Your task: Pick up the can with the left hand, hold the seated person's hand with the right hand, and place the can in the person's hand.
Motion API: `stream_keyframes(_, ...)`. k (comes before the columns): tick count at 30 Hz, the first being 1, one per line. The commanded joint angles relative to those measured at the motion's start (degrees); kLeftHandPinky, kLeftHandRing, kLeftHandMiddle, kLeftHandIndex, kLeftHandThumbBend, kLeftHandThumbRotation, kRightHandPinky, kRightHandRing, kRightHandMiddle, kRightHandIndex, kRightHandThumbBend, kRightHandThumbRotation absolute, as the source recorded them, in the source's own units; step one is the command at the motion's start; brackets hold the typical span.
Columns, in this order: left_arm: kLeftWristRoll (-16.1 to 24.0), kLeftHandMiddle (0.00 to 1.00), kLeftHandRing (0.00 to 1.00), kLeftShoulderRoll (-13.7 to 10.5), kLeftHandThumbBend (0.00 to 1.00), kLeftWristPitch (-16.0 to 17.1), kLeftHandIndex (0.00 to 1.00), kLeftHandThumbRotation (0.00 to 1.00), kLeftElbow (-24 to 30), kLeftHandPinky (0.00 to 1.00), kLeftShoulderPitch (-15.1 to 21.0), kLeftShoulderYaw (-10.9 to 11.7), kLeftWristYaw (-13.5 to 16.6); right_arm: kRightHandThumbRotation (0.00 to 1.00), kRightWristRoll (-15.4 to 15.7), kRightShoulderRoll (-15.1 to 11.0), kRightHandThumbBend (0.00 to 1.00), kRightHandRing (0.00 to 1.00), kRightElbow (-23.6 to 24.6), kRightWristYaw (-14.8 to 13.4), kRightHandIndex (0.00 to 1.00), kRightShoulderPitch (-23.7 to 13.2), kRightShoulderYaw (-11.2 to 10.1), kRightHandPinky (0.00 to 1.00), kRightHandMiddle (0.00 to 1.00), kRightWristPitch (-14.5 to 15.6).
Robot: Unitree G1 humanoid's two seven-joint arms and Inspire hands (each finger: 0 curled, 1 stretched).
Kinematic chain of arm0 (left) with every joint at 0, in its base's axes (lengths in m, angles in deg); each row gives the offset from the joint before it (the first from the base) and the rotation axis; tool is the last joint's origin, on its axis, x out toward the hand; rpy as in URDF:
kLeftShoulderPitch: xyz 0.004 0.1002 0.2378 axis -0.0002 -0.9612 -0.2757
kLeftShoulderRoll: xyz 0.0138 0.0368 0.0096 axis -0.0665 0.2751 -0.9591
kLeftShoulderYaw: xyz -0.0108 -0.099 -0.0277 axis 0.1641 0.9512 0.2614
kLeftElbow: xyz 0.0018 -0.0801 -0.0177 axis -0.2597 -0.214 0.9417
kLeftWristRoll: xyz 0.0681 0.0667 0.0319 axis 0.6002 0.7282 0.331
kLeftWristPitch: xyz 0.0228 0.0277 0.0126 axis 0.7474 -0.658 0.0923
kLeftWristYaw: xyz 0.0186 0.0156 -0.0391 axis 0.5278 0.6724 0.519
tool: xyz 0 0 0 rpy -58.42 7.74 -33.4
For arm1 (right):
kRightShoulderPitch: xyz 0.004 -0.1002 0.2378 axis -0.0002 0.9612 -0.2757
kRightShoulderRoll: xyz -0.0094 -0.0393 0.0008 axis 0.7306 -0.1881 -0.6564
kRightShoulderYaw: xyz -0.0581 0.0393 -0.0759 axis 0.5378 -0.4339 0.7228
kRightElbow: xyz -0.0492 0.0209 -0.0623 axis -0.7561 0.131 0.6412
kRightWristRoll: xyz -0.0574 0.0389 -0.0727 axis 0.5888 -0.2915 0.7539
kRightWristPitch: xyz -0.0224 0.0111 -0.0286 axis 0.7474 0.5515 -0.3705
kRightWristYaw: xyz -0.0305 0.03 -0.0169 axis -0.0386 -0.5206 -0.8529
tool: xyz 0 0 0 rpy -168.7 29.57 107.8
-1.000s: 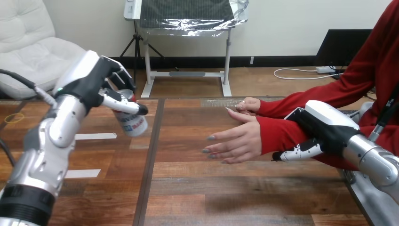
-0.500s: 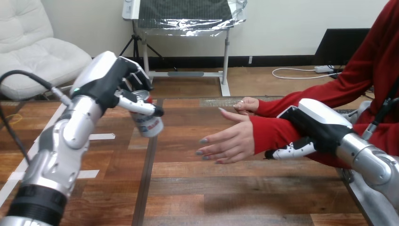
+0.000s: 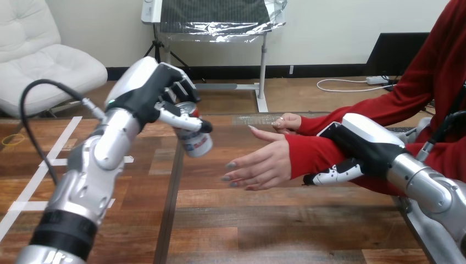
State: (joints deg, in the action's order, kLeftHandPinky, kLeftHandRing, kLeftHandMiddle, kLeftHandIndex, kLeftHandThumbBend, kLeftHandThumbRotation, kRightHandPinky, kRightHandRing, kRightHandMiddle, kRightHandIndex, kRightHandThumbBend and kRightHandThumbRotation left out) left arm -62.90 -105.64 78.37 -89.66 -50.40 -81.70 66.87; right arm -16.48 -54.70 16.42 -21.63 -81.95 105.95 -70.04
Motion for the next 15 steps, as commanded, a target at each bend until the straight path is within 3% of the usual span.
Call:
stream_keyframes(1, 0.23, 0.44, 0.37, 1.08, 0.75, 2.10, 0.43, 0.00, -1.74, 0.32, 6.59, -0.19, 2.21, 0.29, -2.34, 3.05, 0.70, 0.25, 3.91, -0.22, 0.29, -5.57, -2.32, 0.23, 0.29, -0.86)
stream_keyframes(15, -0.06, 0.46, 0.41, 4.20, 0.75, 5.23, 0.44, 0.00, -7.40, 0.35, 8.94, -1.00, 2.86, 0.33, -3.49, 4.38, 0.70, 0.26, 4.67, 1.15, 0.33, -5.82, -2.69, 0.24, 0.31, -0.59)
